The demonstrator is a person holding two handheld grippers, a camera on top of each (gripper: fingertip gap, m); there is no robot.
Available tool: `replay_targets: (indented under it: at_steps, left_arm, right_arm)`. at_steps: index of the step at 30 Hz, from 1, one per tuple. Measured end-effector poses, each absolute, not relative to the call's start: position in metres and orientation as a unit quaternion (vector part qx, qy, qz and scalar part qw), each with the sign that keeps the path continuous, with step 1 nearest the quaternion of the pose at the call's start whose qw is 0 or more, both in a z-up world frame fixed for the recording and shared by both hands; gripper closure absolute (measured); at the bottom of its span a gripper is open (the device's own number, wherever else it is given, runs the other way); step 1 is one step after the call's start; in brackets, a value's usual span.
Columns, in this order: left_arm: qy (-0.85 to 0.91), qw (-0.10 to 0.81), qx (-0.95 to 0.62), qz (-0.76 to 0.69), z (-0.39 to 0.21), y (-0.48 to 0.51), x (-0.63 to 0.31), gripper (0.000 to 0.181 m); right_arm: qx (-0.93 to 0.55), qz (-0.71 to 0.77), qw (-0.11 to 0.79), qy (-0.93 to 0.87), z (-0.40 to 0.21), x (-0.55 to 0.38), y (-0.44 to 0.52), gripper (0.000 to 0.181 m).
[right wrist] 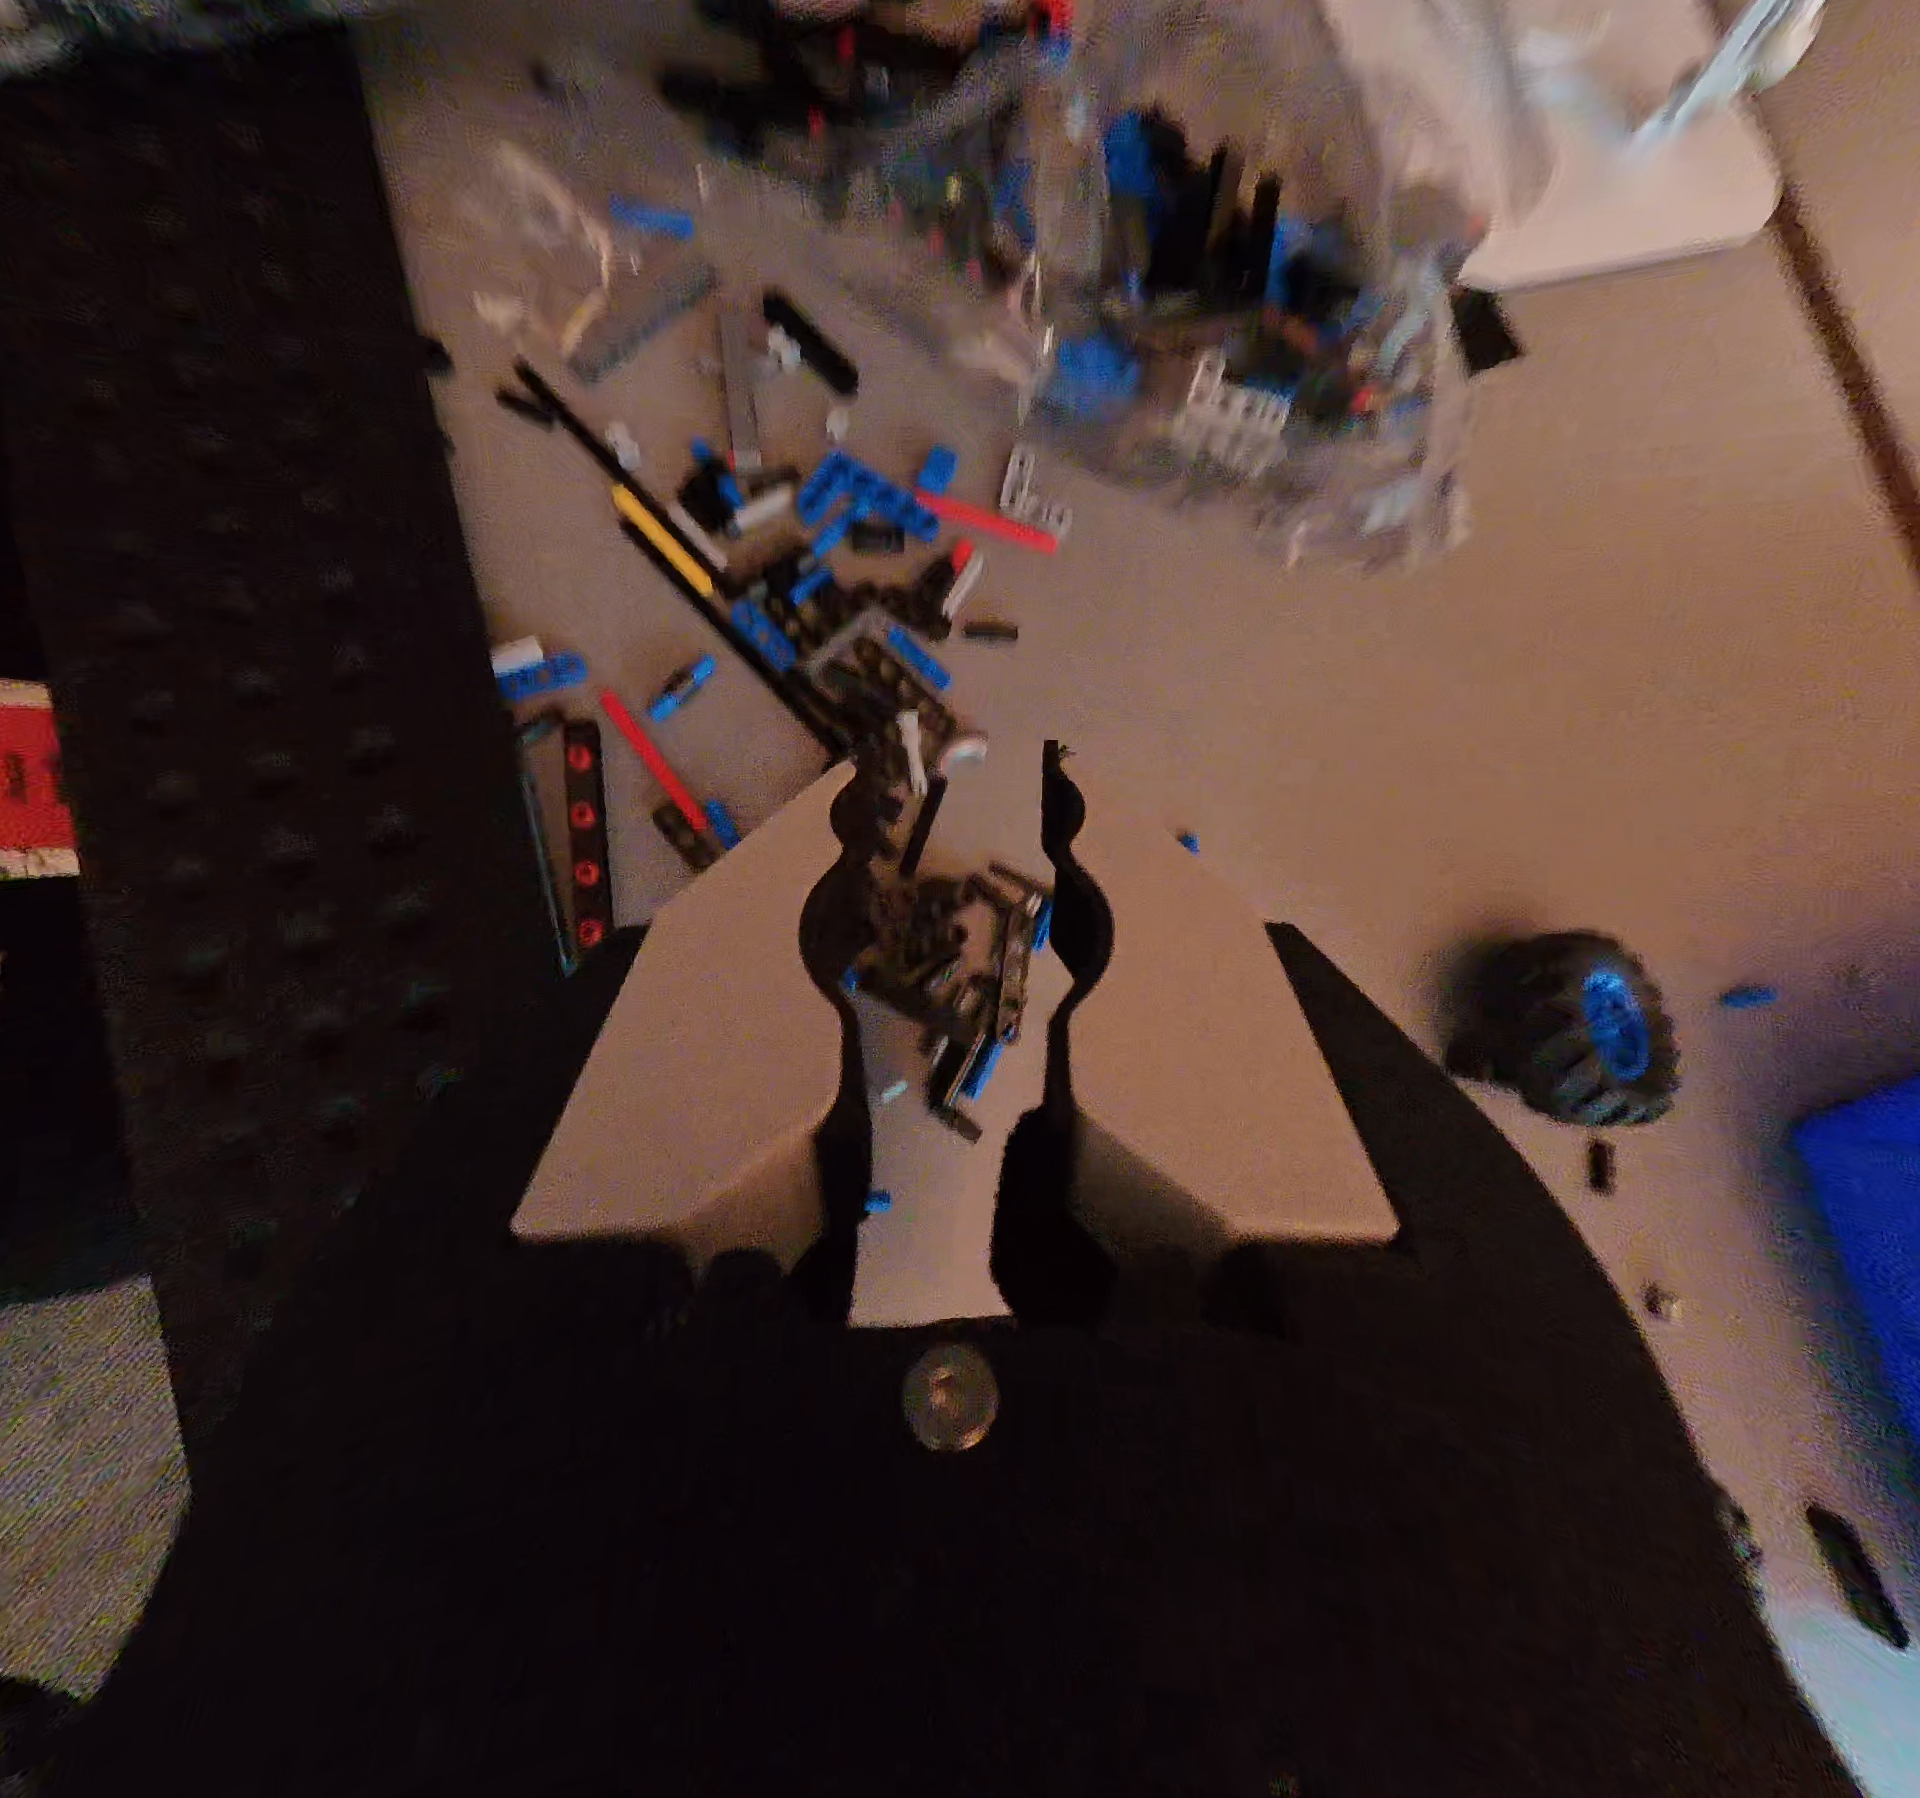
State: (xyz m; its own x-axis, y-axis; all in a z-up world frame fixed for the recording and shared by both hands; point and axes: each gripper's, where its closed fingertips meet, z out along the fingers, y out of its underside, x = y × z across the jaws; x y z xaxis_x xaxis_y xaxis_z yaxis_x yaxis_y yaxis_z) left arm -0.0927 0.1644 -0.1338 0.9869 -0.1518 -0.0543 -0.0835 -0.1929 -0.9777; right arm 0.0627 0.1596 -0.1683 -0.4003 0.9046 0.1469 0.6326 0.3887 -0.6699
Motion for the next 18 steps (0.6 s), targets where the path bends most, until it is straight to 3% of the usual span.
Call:
replay_targets:
  at_steps: [5, 11, 15, 18]
  left_arm:
    - [0.068, 0.634, -0.770, -0.025, -0.132, 0.162, -0.097, 0.181]
    - [0.070, 0.631, -0.772, -0.025, -0.135, 0.163, -0.097, 0.181]
    - [0.071, 0.631, -0.772, -0.024, -0.134, 0.163, -0.096, 0.181]
    - [0.071, 0.632, -0.772, -0.025, -0.134, 0.163, -0.096, 0.181]
  right_arm:
    - [-0.518, 0.197, 0.174, -0.814, -0.231, 0.092, 0.176, 0.153]
    - [-0.519, 0.196, 0.137, -0.821, -0.258, 0.094, 0.176, 0.150]
    - [-0.508, 0.215, 0.139, -0.822, -0.260, 0.088, 0.170, 0.176]
    - [-0.510, 0.227, 0.145, -0.817, -0.260, 0.085, 0.170, 0.176]
